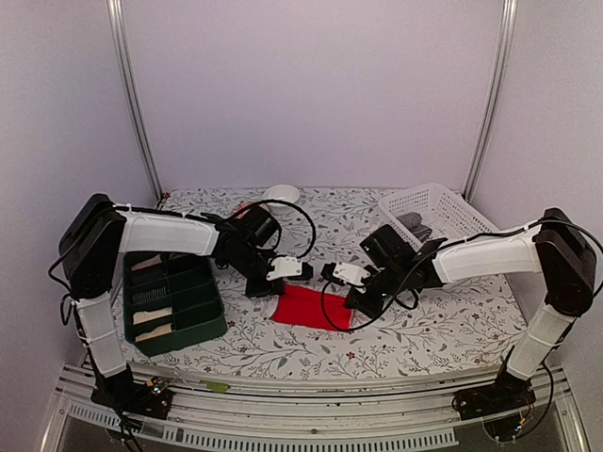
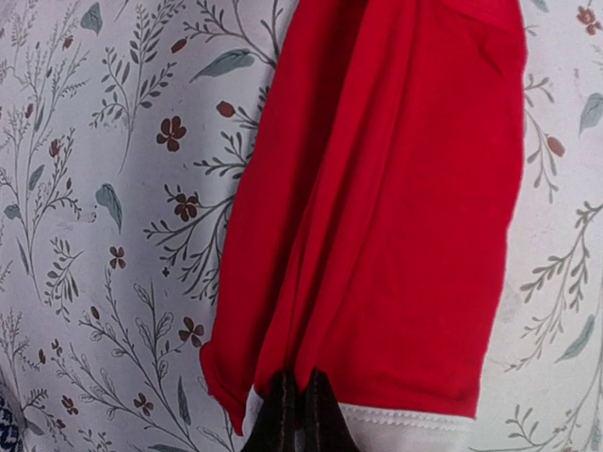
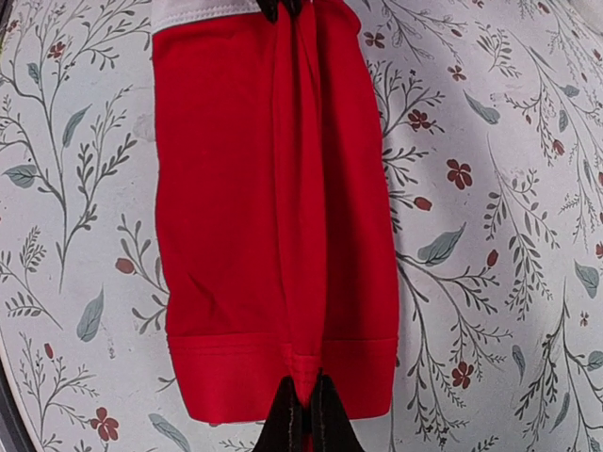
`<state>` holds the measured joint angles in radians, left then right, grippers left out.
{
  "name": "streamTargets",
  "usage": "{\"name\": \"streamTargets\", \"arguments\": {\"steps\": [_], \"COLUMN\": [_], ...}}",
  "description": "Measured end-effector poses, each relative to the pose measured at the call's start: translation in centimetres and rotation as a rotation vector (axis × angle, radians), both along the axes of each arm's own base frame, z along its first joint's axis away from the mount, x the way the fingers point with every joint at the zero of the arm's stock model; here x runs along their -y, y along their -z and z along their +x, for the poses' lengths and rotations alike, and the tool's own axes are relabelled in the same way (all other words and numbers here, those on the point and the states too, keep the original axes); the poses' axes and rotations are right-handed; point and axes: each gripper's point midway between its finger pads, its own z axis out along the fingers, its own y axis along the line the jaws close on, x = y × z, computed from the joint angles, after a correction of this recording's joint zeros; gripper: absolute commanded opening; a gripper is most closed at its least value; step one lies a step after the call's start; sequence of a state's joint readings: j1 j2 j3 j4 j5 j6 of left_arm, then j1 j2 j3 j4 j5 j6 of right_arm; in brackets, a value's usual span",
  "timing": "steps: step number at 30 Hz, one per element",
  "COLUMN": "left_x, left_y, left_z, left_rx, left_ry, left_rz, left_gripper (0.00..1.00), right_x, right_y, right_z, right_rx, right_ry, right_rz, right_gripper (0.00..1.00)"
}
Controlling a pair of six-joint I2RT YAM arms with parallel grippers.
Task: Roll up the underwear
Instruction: Fold the underwear at the center of the board.
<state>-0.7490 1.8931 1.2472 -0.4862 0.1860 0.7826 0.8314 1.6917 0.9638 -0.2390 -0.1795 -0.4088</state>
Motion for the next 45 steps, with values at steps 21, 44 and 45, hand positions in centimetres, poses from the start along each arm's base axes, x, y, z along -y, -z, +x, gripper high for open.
{"name": "streamTargets", "arguments": {"steps": [21,44,45], "left_x": [-0.4,-5.7,-5.6], "left_y": [2.0,-18.3,-18.7], "left_z": [5.4,13.4,13.4], "left_rx": [0.050,0.485,0.475], "left_ry": [-0.171,-0.789,-0.795], "left_rz": [0.017,-0.340,-0.353], "left_gripper": [0.41,0.95,0.94], "right_x": [0.9,1.6,1.4], "right_y": [1.5,-8.7,-9.4], "right_z": [3.3,6.9,7.0], "right_rx": [-0.033,0.063,0.058], "right_ry": [0.128,0.355,0.361], "right_rz": [-0.054,0.160,0.193], "right_gripper": [0.37,0.91,0.89]}}
